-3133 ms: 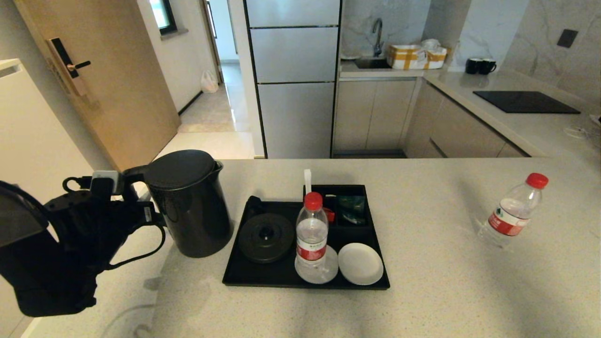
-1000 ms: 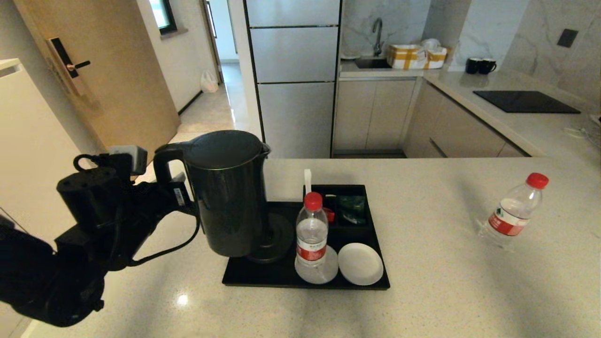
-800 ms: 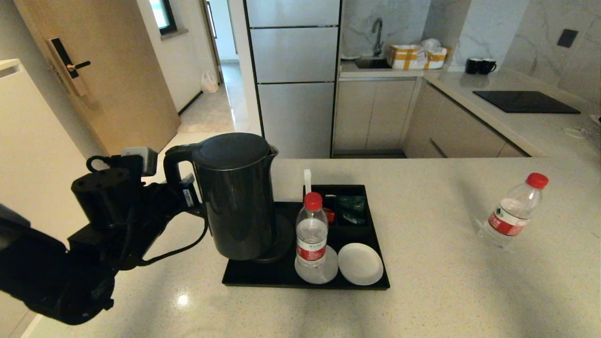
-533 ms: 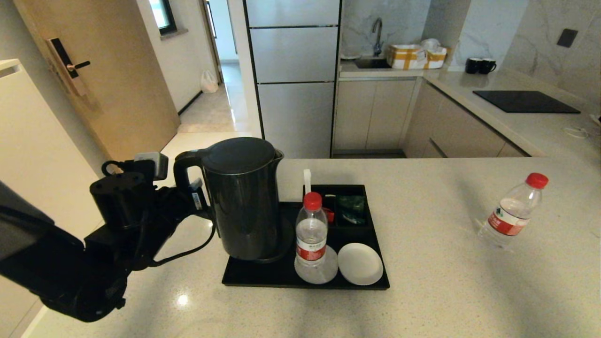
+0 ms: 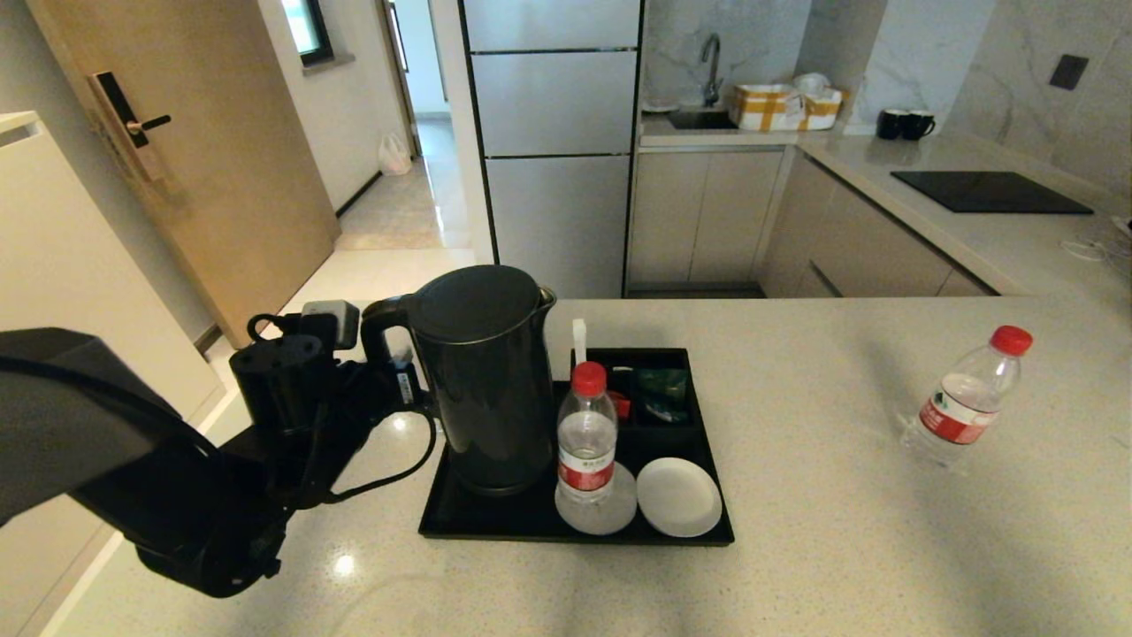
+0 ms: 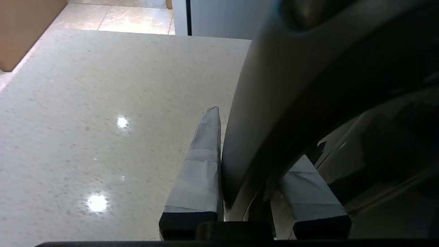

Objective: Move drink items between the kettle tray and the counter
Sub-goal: Return the kettle to its original position

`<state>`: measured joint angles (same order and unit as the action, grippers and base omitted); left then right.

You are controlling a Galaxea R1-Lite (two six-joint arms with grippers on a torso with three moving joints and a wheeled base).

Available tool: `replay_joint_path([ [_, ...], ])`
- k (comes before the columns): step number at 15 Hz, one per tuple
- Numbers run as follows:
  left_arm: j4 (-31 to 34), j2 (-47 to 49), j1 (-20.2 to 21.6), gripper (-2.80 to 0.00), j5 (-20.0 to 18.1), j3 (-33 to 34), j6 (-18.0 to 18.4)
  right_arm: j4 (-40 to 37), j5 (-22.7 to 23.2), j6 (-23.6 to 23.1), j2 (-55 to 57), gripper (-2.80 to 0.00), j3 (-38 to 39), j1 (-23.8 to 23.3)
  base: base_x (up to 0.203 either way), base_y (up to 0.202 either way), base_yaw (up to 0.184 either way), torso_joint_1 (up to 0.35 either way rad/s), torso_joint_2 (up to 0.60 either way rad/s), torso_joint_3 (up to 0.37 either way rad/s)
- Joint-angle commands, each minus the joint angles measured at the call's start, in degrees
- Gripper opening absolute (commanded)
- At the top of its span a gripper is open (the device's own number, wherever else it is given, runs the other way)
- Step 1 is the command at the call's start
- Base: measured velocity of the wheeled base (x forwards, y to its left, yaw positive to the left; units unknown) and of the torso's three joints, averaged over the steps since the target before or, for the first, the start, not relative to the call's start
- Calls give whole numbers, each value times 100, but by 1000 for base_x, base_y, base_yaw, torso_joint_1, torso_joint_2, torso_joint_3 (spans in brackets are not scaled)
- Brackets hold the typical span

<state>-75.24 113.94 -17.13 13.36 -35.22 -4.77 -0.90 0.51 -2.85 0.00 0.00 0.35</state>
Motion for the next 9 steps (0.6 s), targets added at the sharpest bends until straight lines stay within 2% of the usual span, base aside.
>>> replay_joint_path([
  [1, 1, 181, -97, -280, 9, 68, -24, 2, 2, -5, -9, -280, 0, 0, 0, 0, 0, 0, 0, 0],
  [5, -272, 181, -97, -280, 18, 367, 20, 2, 2, -5, -9, -280, 0, 0, 0, 0, 0, 0, 0, 0],
  [7, -685, 209, -90, -280, 20, 528, 159, 2, 2, -5, -9, -280, 0, 0, 0, 0, 0, 0, 0, 0],
  [9, -664, 61, -83, -280, 12, 549, 302, 2, 2, -5, -9, -280, 0, 0, 0, 0, 0, 0, 0, 0],
])
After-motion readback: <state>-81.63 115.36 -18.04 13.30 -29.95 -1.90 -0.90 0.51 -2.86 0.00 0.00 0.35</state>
